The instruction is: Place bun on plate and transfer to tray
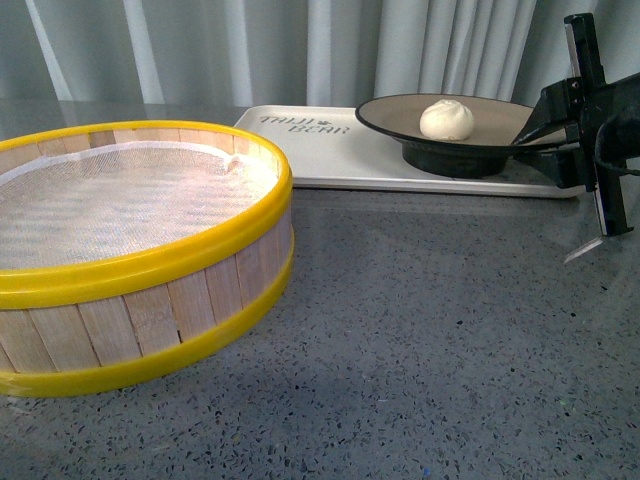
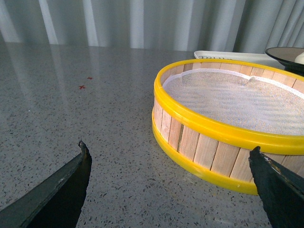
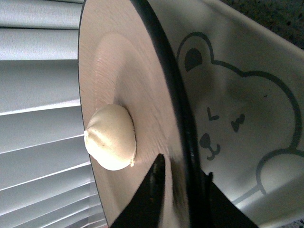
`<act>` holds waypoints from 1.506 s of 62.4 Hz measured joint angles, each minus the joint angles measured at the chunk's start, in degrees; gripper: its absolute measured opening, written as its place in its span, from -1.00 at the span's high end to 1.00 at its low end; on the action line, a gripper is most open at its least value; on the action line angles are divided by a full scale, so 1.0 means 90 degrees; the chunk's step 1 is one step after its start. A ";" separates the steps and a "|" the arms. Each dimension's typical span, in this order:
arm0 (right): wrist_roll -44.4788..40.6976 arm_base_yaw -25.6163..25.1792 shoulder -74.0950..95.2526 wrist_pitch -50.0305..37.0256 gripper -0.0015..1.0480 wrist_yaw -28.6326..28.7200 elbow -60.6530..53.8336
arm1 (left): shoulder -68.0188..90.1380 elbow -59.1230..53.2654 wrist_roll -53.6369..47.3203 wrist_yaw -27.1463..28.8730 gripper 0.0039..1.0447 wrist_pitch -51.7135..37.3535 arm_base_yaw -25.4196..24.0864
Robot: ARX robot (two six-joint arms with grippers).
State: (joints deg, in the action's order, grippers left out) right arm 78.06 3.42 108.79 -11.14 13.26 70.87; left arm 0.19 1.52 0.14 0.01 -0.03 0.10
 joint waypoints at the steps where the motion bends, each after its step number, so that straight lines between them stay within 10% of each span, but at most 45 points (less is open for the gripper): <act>1: 0.0007 -0.0007 0.0015 0.0000 0.60 0.0024 0.0019 | 0.0000 0.0000 0.0000 0.0000 -0.88 0.0000 0.0000; 28: 0.0046 -0.0051 0.0032 -0.0041 -0.86 0.0022 0.0228 | 0.0000 0.0000 0.0000 0.0000 -0.88 0.0000 0.0000; 69: -0.0430 -0.0175 -0.1515 -0.0304 -0.83 -0.0522 -0.1188 | 0.0000 0.0000 0.0000 0.0000 -0.88 0.0000 0.0000; 94: -0.4860 -0.1705 -0.4862 -0.2227 -0.83 -0.2727 -0.4228 | 0.0000 0.0000 0.0000 0.0000 -0.88 0.0000 0.0000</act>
State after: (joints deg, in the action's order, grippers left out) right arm 34.33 -11.92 65.04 -31.18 -11.29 32.82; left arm 0.19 1.52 0.14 0.01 -0.03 0.10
